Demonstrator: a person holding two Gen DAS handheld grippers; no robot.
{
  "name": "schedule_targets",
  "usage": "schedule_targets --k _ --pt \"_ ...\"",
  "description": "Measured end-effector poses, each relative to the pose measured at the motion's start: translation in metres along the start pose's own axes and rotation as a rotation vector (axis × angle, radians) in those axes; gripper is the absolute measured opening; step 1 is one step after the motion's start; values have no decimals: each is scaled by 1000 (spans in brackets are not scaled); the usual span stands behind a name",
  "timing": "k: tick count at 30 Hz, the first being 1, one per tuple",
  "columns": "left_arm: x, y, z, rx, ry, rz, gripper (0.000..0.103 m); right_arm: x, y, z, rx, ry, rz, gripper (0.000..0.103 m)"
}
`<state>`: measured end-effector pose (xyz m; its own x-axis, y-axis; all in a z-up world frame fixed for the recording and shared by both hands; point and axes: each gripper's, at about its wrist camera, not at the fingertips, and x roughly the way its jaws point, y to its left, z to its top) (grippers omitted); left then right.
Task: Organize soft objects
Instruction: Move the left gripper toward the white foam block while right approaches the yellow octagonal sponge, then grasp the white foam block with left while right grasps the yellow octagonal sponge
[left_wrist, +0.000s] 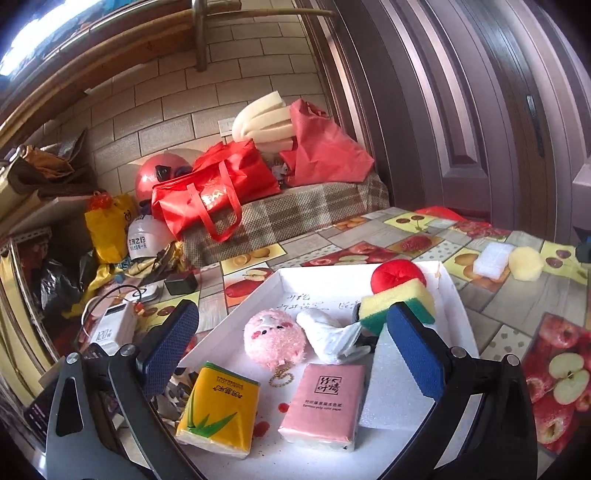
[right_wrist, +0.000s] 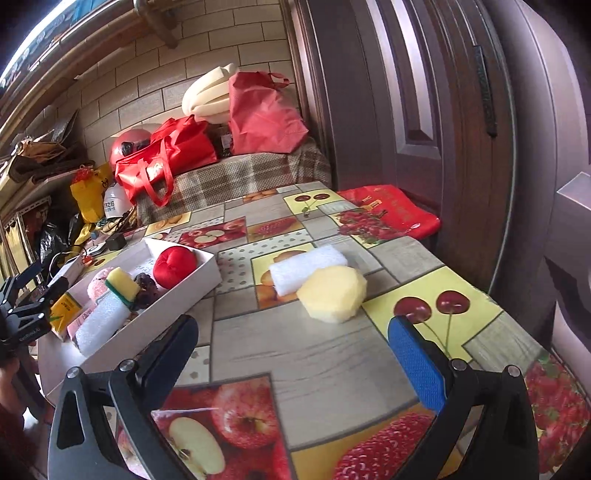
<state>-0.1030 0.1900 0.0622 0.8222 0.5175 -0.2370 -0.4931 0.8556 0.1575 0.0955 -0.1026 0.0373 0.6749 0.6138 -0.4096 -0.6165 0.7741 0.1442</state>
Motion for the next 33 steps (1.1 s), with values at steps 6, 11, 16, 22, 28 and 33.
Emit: schedule_targets --k 6,11,16,22,28,33 --pt "-15 -47 3 -27 63 -139 103 -3 -40 0 127 22 -52 103" --pt "-20 -97 6 -30 132 -264 103 -6 -49 -2 177 12 -43 103" --pt "-20 -125 10 -17 162 -277 103 -7 -53 -2 192 17 -23 103" --pt "-9 -139 11 -3 205 -263 103 12 -57 4 131 85 -47 103" --pt "-2 -146 11 10 226 -257 103 55 -58 3 71 268 0 103" --pt "12 -160 10 39 292 -303 103 74 -51 7 28 312 26 103"
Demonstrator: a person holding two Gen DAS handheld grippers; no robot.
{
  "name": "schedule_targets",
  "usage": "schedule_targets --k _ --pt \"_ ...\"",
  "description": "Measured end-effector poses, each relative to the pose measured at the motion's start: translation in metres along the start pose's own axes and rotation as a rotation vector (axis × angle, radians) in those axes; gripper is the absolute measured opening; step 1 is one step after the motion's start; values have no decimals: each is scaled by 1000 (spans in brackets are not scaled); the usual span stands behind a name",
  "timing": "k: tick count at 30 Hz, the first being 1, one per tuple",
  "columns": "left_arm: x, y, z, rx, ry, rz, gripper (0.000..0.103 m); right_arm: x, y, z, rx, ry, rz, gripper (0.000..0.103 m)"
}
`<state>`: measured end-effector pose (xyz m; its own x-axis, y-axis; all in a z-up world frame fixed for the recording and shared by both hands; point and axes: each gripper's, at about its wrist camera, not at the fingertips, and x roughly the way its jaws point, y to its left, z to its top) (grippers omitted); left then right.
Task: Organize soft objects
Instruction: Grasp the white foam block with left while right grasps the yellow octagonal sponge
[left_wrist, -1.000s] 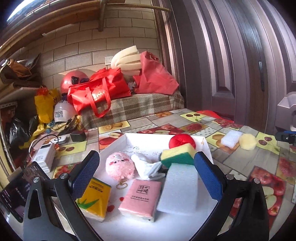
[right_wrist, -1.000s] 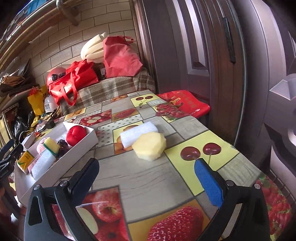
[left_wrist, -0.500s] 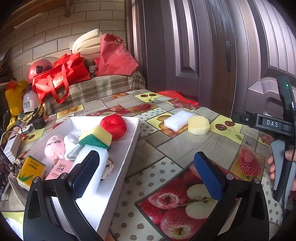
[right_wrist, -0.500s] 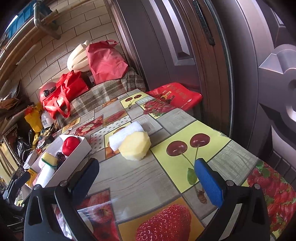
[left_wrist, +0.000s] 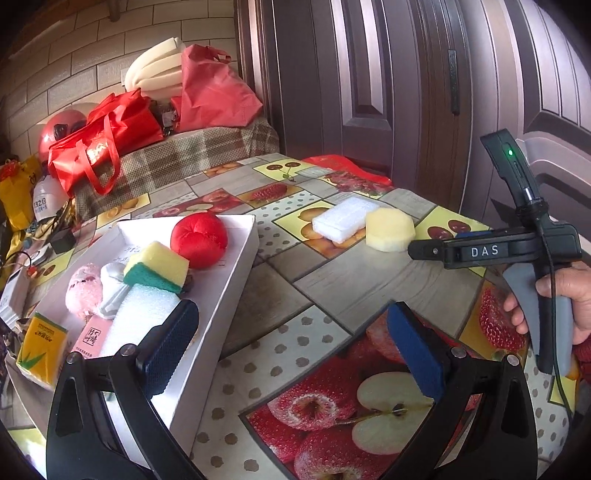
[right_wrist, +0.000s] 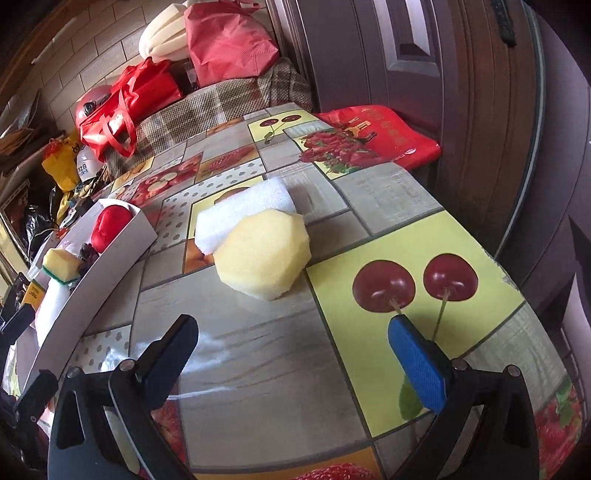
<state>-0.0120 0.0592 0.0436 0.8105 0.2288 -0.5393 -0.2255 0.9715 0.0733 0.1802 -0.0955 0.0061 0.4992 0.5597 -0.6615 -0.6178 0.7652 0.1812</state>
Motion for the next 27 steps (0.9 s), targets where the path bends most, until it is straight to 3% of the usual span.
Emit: schedule_targets --k 4,11,13,14,15,16,23,26,27 --pt "12 -3 3 -22 44 -47 103 19 11 13 -61 37 -6 103" --pt "23 -11 7 -18 83 -41 103 54 36 35 -209 95 -87 102" --pt "26 -15 9 0 88 -37 103 55 40 34 -244 100 -92 95" --pt "28 -18 10 8 88 -36 103 50 42 33 -267 83 -86 68" --pt "31 -21 12 18 88 -34 103 45 43 31 -298 68 -94 61" --pt "34 -24 14 28 88 -35 103 41 43 29 -317 61 -104 61" --pt "82 -43 50 83 72 -30 102 8 -17 18 -168 42 -47 61" --pt "112 -48 74 116 91 -33 102 5 -30 19 -84 24 16 61" --pt "117 -49 81 125 57 -31 102 4 -31 19 -76 21 26 61"
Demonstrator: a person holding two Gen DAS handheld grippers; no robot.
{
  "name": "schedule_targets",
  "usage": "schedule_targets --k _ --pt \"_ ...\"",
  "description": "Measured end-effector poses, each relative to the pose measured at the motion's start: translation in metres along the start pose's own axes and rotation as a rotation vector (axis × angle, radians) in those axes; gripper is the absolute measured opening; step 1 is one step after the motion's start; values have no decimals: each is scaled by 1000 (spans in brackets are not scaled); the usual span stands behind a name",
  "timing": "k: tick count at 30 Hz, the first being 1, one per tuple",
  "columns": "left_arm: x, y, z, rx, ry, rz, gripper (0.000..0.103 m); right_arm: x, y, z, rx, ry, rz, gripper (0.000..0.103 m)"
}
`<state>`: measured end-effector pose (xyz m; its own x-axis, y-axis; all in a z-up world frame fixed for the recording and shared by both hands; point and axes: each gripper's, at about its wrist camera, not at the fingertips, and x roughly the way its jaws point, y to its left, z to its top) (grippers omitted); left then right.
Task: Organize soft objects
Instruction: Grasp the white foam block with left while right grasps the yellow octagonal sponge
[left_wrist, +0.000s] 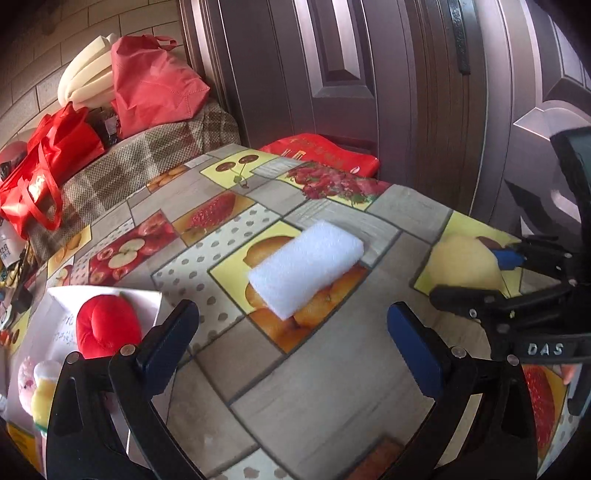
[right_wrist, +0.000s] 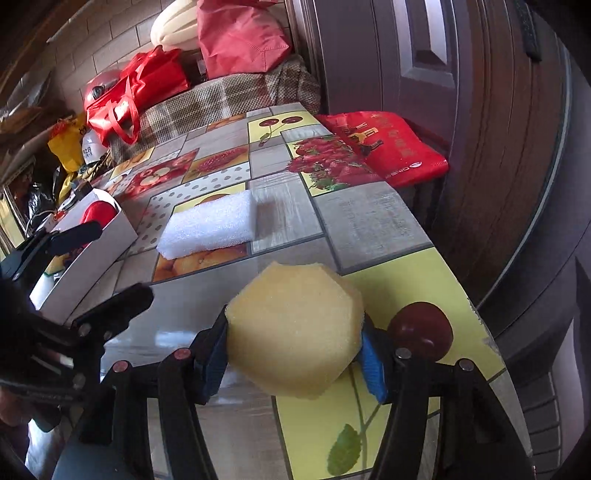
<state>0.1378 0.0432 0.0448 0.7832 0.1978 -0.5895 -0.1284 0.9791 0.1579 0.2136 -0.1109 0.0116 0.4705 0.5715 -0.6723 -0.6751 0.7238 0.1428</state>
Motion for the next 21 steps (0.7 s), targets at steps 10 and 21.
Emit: schedule_targets --k 10,21 --pt "80 -1 47 57 84 -133 102 -1 -9 -1 61 -16 110 61" --pt "85 -4 26 61 235 -307 102 0 -16 0 89 -20 160 61"
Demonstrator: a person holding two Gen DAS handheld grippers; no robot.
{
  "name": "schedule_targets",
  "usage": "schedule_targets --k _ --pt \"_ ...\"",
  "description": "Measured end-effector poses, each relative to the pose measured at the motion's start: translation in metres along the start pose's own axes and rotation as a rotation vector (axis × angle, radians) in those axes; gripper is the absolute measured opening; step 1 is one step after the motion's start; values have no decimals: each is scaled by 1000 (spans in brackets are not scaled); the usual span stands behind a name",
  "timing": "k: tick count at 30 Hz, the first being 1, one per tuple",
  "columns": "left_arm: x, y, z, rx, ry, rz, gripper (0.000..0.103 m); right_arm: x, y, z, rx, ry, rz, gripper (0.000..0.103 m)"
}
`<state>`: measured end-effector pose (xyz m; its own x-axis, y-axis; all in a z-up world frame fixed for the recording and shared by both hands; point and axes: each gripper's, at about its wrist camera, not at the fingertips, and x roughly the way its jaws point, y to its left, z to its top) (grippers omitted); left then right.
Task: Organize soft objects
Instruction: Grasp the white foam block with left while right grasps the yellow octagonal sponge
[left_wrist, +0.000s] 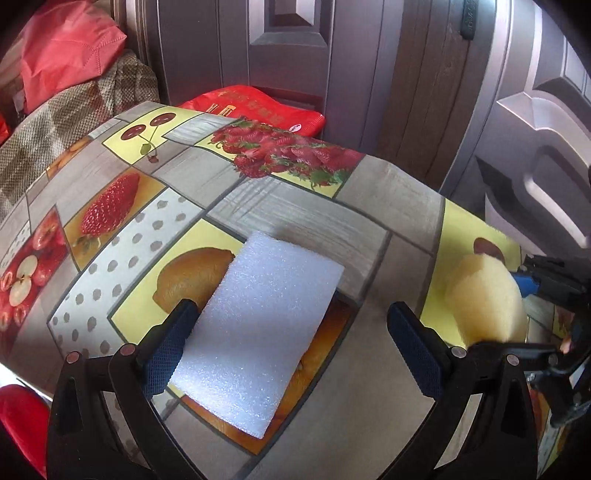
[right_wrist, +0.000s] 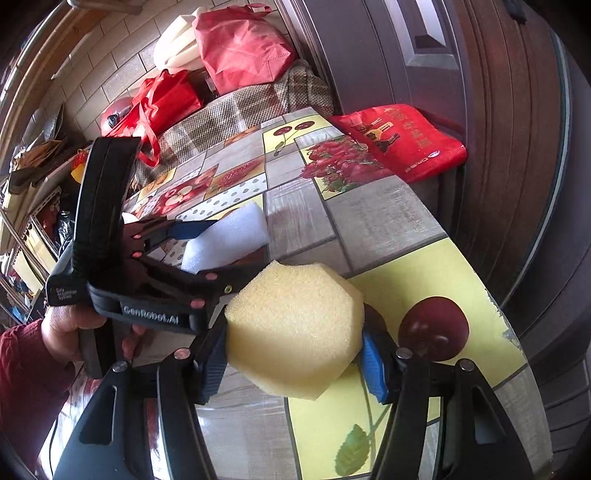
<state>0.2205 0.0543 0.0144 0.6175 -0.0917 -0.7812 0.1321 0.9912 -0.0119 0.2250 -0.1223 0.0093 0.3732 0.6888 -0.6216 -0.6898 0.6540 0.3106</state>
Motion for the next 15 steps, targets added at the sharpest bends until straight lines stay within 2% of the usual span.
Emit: schedule_targets --k 2,4,5,6,7,8,13,15 --pt "-3 -8 -6 37 -1 47 102 0 0 0 3 -2 -1 61" --pt "-4 -11 -7 43 -7 63 102 0 -1 0 7 -2 0 61" --pt "-4 -10 -8 30 -5 59 97 0 -2 0 10 -3 1 61" --pt "-6 -9 -9 11 -9 41 85 0 -2 0 13 -3 3 61" --pt "-7 -8 -10 -1 -17 53 78 -1 -3 -1 15 -4 6 61" --pt "-9 -7 -10 -13 -24 73 67 -1 -3 -1 17 -4 6 61" --pt "-23 -15 -25 -44 -47 108 62 -3 -2 -1 16 -12 4 61" --pt "-39 -25 -32 -42 -104 131 61 -5 -3 -1 21 -20 2 61"
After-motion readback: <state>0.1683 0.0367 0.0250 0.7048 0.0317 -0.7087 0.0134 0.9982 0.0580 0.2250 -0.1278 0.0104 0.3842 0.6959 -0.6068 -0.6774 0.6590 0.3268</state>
